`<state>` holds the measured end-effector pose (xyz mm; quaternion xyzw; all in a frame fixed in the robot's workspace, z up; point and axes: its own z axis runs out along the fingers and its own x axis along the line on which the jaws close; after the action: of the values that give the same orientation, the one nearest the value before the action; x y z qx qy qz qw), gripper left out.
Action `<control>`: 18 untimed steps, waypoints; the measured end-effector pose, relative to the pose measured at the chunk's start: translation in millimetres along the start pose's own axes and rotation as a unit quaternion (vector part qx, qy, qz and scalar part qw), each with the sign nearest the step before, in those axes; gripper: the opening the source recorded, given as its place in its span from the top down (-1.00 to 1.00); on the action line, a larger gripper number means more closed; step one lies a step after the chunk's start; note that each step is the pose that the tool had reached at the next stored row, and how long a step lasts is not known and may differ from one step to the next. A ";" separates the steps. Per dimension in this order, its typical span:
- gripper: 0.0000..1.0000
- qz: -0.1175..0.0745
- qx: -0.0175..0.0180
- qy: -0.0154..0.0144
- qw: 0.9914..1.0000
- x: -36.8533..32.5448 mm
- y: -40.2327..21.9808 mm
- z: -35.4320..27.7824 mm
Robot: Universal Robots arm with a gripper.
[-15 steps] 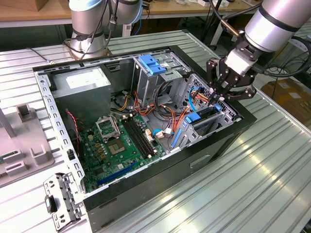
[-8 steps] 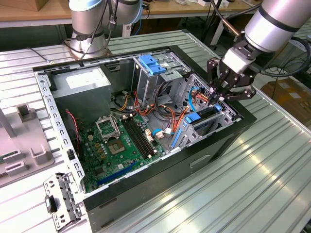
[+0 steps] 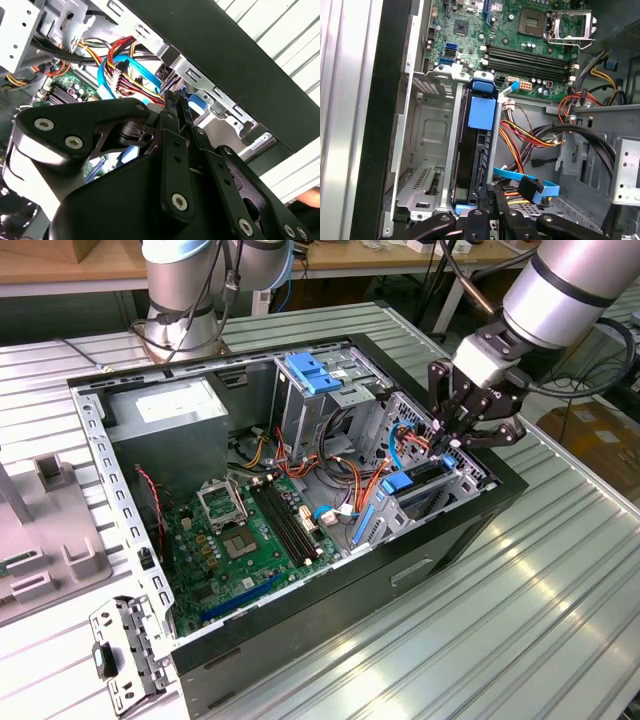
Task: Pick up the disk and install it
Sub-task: 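Insert the first disk wire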
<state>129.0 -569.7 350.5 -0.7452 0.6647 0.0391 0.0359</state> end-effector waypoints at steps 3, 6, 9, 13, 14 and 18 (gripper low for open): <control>0.65 0.015 0.002 0.000 1.000 0.0 0.0 0.3; 0.65 0.034 0.004 0.000 0.999 0.0 0.0 0.6; 0.65 0.048 0.005 0.000 0.999 0.1 0.0 0.8; 0.65 0.056 0.006 0.000 0.998 0.1 0.0 0.9; 0.65 0.056 0.006 0.000 0.998 0.1 0.1 0.9; 0.65 0.056 0.006 0.000 0.998 -0.4 4.7 1.1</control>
<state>124.3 -569.7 349.5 -0.7065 0.7057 0.0370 0.0381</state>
